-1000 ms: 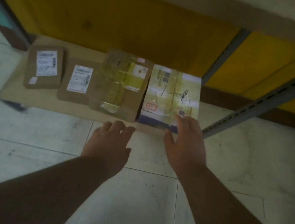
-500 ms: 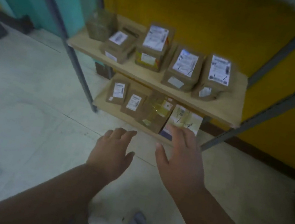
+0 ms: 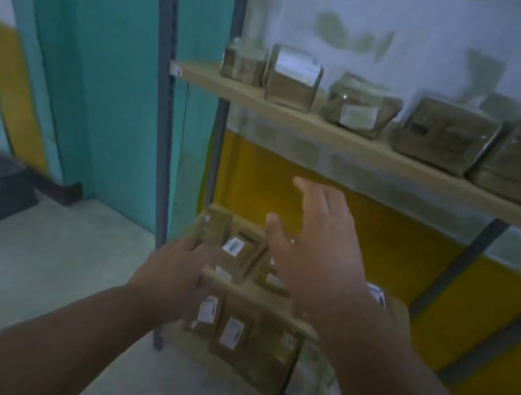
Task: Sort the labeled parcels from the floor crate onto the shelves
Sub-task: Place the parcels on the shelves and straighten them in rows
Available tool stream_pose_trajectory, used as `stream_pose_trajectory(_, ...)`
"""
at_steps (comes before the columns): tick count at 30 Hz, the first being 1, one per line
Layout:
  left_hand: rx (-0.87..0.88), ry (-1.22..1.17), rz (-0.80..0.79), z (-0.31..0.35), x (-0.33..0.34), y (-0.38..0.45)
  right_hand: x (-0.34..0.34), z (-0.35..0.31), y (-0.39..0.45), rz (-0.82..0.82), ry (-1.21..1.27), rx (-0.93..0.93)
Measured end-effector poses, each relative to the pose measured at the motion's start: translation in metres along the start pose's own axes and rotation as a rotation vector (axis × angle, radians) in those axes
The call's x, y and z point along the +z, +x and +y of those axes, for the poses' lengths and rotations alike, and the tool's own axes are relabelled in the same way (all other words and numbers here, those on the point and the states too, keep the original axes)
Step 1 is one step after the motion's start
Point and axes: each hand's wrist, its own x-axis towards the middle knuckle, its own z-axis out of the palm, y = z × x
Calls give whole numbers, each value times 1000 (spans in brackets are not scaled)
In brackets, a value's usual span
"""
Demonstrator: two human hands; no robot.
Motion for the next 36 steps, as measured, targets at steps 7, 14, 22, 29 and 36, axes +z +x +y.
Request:
stream_pose_trajectory(7, 80, -33, 162, -13, -86, 77, -42, -39, 112, 73, -55, -35)
stream_pose_trajectory(14, 116, -30, 492, -14, -160, 156, -46, -35, 214, 77, -145, -225)
stream_pose_trajectory(22, 239, 93, 561, -37, -224, 238, -24, -39, 306, -43, -175, -260)
stream_pose_trajectory(29, 379, 363, 366, -55, -235, 311, -8, -48, 357, -100, -195, -175)
stream_pose_trajectory(36, 491, 413, 457, -98, -245, 304, 16, -61, 384, -186, -233, -117)
